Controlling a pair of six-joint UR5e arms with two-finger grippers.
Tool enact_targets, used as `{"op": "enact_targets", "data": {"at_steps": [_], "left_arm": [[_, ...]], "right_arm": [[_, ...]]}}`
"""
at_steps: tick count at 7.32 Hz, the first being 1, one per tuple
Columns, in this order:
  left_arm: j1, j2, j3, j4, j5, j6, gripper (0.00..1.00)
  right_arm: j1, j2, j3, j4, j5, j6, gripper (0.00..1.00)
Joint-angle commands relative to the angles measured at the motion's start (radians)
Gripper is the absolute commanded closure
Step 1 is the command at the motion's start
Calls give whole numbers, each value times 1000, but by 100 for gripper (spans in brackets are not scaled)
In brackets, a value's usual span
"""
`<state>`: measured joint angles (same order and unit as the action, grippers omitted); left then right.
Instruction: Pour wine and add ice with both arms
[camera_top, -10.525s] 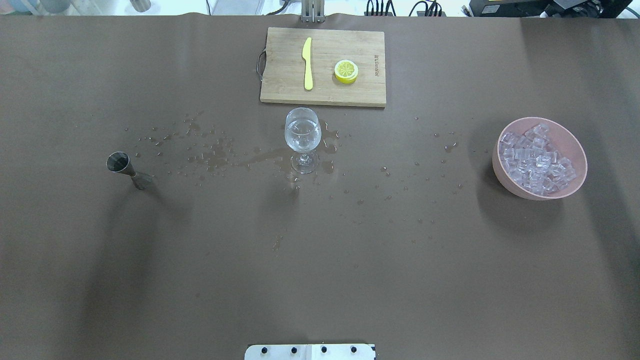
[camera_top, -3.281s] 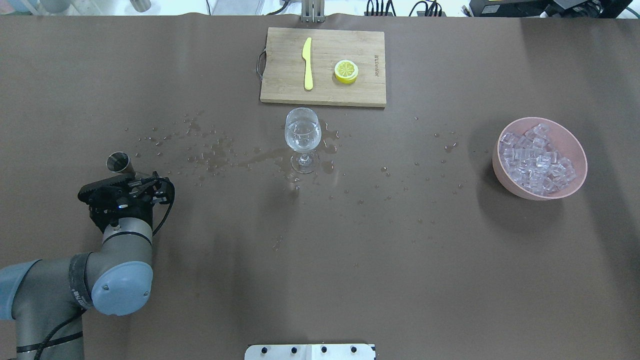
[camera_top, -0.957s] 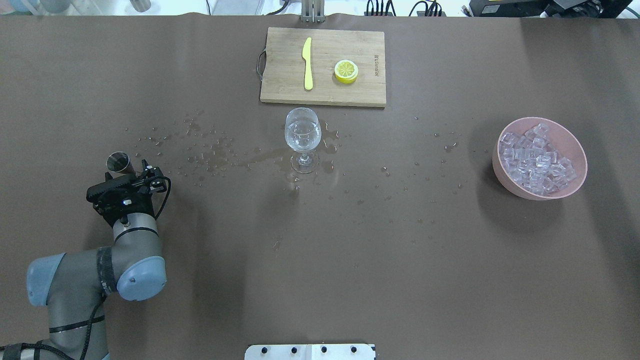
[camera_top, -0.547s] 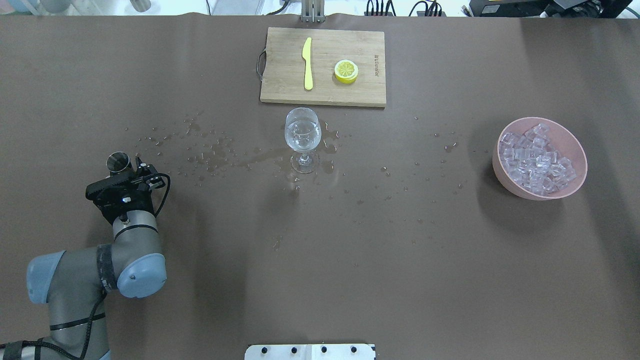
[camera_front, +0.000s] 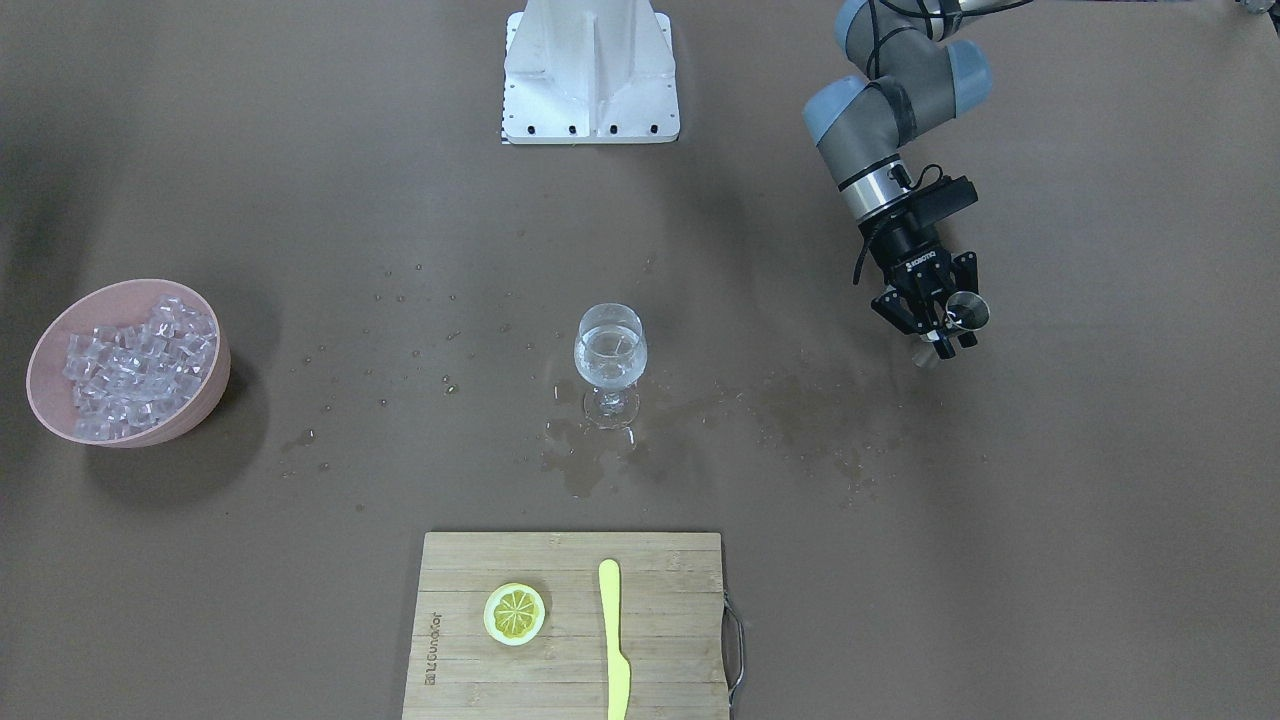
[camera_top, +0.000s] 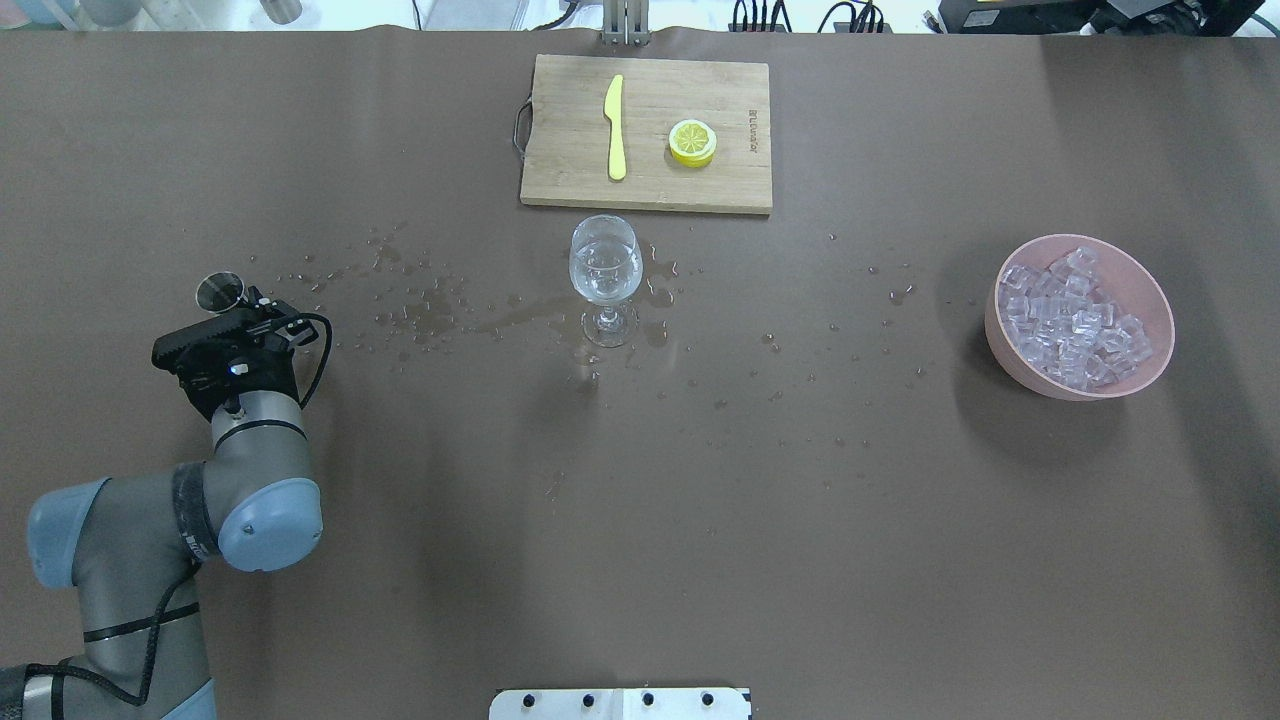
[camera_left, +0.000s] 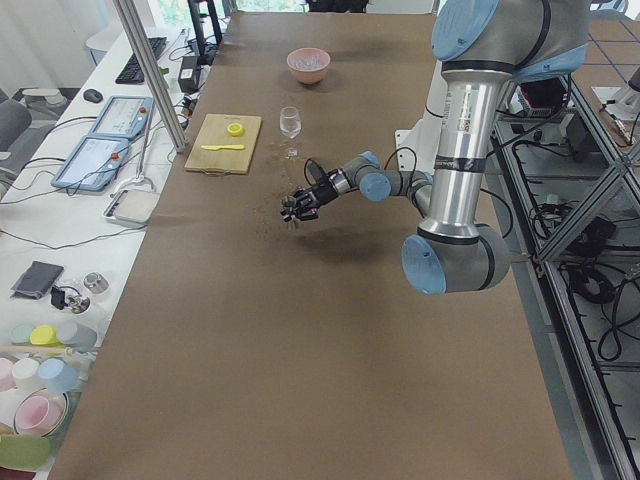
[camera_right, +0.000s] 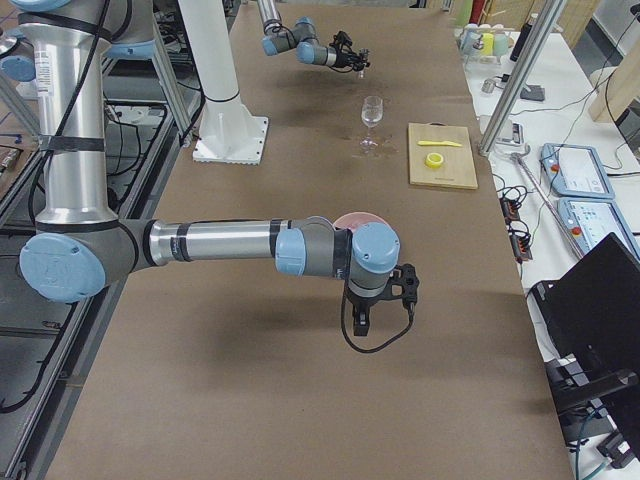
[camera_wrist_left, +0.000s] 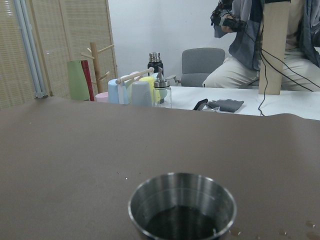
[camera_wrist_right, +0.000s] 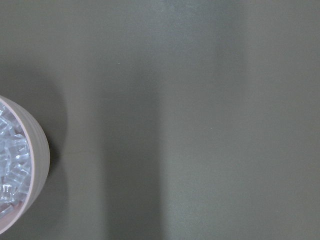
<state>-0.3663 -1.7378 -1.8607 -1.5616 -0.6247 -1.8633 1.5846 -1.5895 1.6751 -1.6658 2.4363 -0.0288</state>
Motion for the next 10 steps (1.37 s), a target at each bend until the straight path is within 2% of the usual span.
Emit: {"op": "enact_targets", "data": {"at_steps": [1, 3, 4, 5, 6, 7, 8, 9, 10], "left_arm": [[-26, -32, -95, -1, -1, 65, 100], [-23, -89, -101, -1, 38, 143, 100], [-29, -158, -107, -6, 31, 311, 100], [-25, -167, -97, -24, 34, 356, 100], [-23, -172, -107, -103, 31, 503, 100], [-22, -170, -104, -321, 25, 624, 100], [-20, -172, -112, -523, -53, 795, 100], [-20, -174, -109, -635, -185, 910, 100], [-20, -196, -112, -653, -299, 953, 100]], "right_arm": [[-2, 0, 0, -2, 1, 1, 0], [-5, 0, -2, -2, 1, 1, 0], [-6, 0, -2, -2, 1, 3, 0], [-6, 0, 0, -2, 1, 3, 0], [-9, 5, -2, -2, 0, 3, 0], [-11, 14, -3, -5, 0, 3, 0], [-11, 16, -5, -3, 1, 3, 0], [-11, 16, -5, -3, 3, 3, 0], [-11, 16, -8, -2, 4, 3, 0]]}}
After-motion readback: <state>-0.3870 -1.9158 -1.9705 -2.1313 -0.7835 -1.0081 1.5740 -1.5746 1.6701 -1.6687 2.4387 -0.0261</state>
